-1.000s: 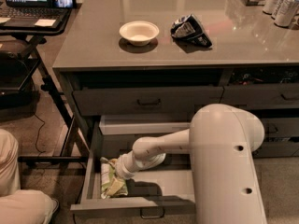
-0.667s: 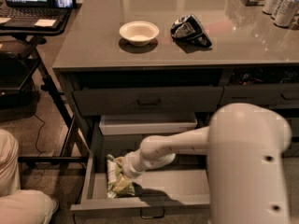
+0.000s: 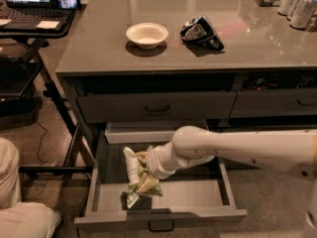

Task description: Pick green jalapeno chip bag from middle drawer and place on counter

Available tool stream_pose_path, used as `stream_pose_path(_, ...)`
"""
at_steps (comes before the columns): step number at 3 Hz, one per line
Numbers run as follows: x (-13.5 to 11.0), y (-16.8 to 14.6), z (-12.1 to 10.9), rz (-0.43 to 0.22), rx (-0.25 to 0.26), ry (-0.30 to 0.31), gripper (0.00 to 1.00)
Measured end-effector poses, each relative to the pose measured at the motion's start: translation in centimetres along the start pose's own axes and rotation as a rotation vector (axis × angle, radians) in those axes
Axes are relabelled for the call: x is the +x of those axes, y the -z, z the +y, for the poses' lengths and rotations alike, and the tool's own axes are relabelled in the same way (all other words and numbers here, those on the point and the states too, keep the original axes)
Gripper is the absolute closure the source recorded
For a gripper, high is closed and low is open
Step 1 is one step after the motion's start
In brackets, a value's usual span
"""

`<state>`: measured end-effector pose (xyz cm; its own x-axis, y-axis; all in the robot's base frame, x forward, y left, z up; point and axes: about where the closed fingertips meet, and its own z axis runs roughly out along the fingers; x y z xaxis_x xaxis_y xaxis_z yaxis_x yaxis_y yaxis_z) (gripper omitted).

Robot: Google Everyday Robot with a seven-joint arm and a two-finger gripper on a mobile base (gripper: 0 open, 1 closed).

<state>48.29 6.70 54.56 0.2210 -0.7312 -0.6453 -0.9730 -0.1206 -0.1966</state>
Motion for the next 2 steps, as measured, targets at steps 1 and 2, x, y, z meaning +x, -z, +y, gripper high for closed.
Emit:
stream_pose_path(1,-3.6,7.8,-1.8,0.022,0.027,0.064,1.0)
stream_pose_path(2,-8.5,15.0,-4.3,0.047,0.041,0.113,1.0)
